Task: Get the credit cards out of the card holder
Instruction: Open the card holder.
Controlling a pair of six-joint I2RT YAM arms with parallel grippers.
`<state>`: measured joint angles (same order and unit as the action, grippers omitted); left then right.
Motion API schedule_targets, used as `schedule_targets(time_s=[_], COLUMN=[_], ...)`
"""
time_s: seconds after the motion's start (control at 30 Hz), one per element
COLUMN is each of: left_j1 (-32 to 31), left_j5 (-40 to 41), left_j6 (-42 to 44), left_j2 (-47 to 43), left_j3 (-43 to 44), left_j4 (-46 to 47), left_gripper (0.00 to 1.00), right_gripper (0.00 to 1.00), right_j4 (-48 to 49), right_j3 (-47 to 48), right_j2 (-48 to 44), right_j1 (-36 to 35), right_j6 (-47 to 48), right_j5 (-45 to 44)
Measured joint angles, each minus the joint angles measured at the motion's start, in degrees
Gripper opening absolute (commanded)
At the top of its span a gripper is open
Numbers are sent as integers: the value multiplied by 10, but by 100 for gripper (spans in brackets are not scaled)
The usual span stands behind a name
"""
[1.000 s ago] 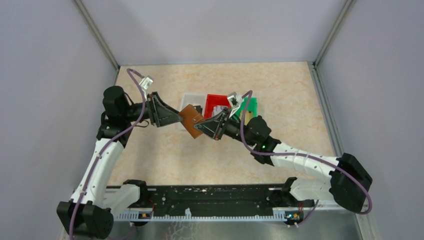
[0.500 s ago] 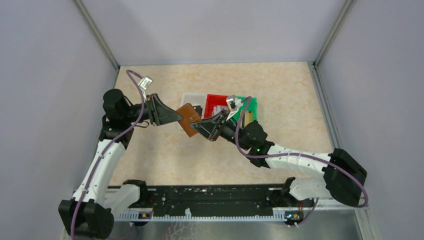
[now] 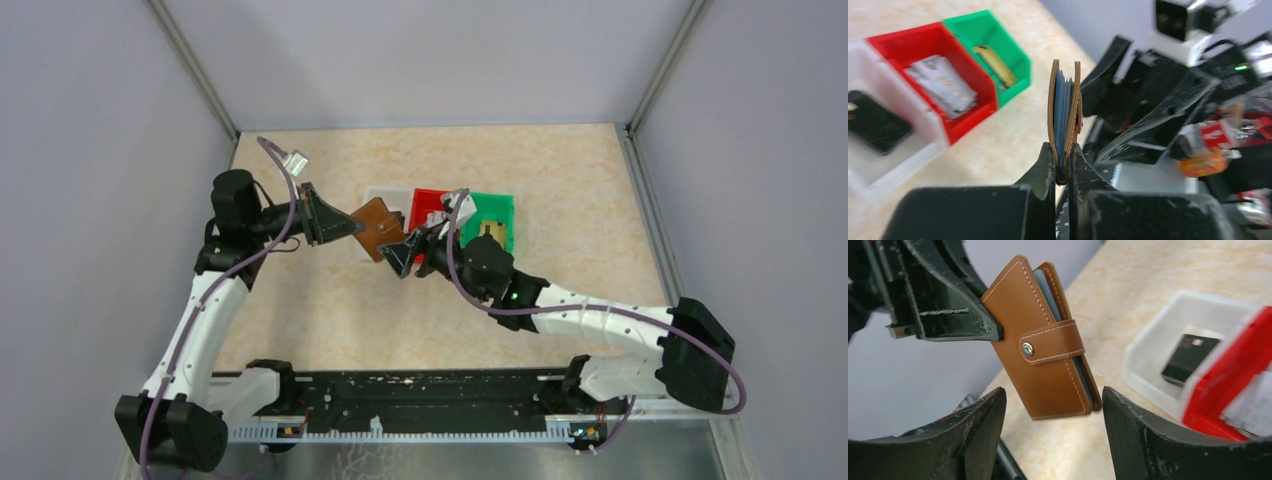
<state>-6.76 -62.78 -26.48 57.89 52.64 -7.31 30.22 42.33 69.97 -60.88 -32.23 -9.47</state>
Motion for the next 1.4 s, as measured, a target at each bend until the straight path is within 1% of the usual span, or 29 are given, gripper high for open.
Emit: schedule_targets(time_s=[0.1, 0.27, 0.33, 0.37, 0.4, 0.5, 0.67, 0.93, 1.23, 1.4], left_j1=[0, 0, 0, 0, -2, -4, -6, -6, -5, -4], left_j5=[54, 119, 134, 140, 150, 153, 153, 143, 123, 119], left_j6=[85, 179, 207, 223, 249, 275, 298, 303, 308, 312], left_j2=[2, -1, -5, -8, -16, -24, -35, -40, -44, -44], left_j3=[14, 9, 5, 3, 1, 0, -2, -9, -14, -15], left_j4=[-51, -101, -112, -117, -125, -128, -130, -135, -138, -140], left_gripper=[0, 0, 0, 0, 0, 0, 0, 0, 0, 0], right_gripper=[70, 69, 67, 64, 63, 60, 58, 54, 38, 33], right_j4=[-100, -229, -262, -301, -304, -348, -378, -391, -428, -444], right_j3=[40, 120, 155, 201, 204, 241, 276, 308, 346, 355], right_j2=[-15, -6, 12, 48, 50, 85, 125, 158, 193, 200], right_j1=[0, -16, -28, -42, -43, -45, -46, -46, -46, -51], right_j6=[15, 16, 14, 7, 6, -11, -39, -56, -55, -53], right_j5=[-57, -130, -142, -148, -148, -149, -141, -137, -171, -197])
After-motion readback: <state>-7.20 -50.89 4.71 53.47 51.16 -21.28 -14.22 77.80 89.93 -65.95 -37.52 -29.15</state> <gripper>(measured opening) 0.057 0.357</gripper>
